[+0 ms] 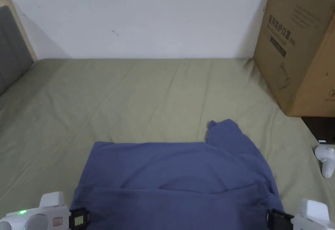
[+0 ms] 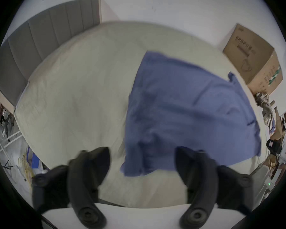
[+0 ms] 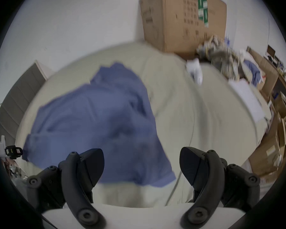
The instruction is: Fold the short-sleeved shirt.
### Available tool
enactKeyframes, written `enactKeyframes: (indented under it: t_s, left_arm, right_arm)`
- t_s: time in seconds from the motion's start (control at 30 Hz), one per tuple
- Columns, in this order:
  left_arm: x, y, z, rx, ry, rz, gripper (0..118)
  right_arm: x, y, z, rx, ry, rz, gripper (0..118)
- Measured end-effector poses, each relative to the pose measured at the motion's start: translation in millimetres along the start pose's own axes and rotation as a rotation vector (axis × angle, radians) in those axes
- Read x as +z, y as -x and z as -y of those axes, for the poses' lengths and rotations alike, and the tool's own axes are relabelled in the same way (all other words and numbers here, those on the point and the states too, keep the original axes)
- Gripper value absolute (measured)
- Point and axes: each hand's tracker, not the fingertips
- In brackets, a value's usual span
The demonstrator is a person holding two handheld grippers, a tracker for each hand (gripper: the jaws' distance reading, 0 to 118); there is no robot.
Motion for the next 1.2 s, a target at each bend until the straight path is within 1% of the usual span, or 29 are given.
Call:
enactKeyframes:
  t_s: [0.03,0.1,0.17,0.2,0.23,0.3,0.37,0.43,0.5,0.53,0.57,0.6,0.63,0.67,0.77,0.93,1.03,1.1,1.2]
  left_arm:
    - [10.7,-4.7,-4.9,-0.01,-0.057,0.022,98]
    - [39.9,-17.7,-17.2,-0.032,-0.174,0.05,98]
    - [69.4,-33.7,-27.4,-0.095,-0.326,0.07,100]
    - [80.6,-39.9,-30.8,-0.111,-0.388,0.072,103]
    - [85.8,-44.7,-36.7,-0.114,-0.451,0.067,109]
    - [101.6,-55.3,-43.0,-0.116,-0.55,0.082,117]
    - [121.2,-69.3,-44.2,-0.137,-0.65,0.088,117]
    - [131.5,-81.6,-43.3,-0.188,-0.724,0.083,117]
    - [128.2,-88.0,-40.2,-0.235,-0.813,0.053,114]
    - [129.9,-92.6,-37.1,-0.253,-0.844,0.054,107]
    - [131.3,-96.7,-34.8,-0.274,-0.858,0.054,93]
    - [131.1,-99.8,-32.8,-0.284,-0.851,0.06,68]
    - [129.8,-102.0,-32.8,-0.297,-0.844,0.062,18]
    - [127.6,-104.6,-34.0,-0.306,-0.83,0.077,0]
    - [122.6,-111.4,-34.3,-0.289,-0.826,0.069,0]
    - [107.6,-108.7,-45.6,-0.236,-0.778,0.08,0]
    - [94.3,-105.3,-59.9,-0.192,-0.692,0.085,0]
    - [75.3,-98.2,-72.4,-0.163,-0.632,0.083,0]
    - [32.1,-81.9,-100.7,-0.169,-0.511,0.073,0]
  right_arm:
    - [11.9,4.4,-10.3,0.005,-0.049,-0.012,96]
    - [37.7,14.7,-33.3,0.021,-0.162,-0.044,96]
    - [67.9,28.0,-55.0,0.04,-0.299,-0.074,96]
    - [79.4,34.1,-62.3,0.057,-0.352,-0.082,96]
    - [91.8,41.2,-69.9,0.075,-0.407,-0.088,96]
    - [110.5,54.7,-81.6,0.104,-0.492,-0.073,96]
    - [124.9,66.8,-89.4,0.123,-0.555,-0.059,96]
    - [133.4,76.5,-93.1,0.135,-0.605,-0.056,95]
    - [138.1,85.9,-93.4,0.146,-0.654,-0.019,91]
    - [139.1,89.7,-93.2,0.158,-0.669,-0.002,83]
    - [138.0,92.3,-92.8,0.165,-0.674,-0.001,72]
    - [137.8,94.3,-93.2,0.167,-0.668,-0.006,53]
    - [136.9,95.2,-93.4,0.167,-0.664,-0.008,18]
    - [134.1,96.2,-93.0,0.167,-0.664,-0.006,0]
    - [128.2,96.3,-93.3,0.181,-0.655,-0.003,0]
    - [117.0,93.5,-97.6,0.16,-0.635,-0.015,0]
    - [107.0,94.2,-103.6,0.162,-0.625,-0.02,0]
    - [98.6,95.7,-108.7,0.171,-0.613,-0.023,0]
    - [83.4,97.0,-118.6,0.186,-0.593,-0.023,0]
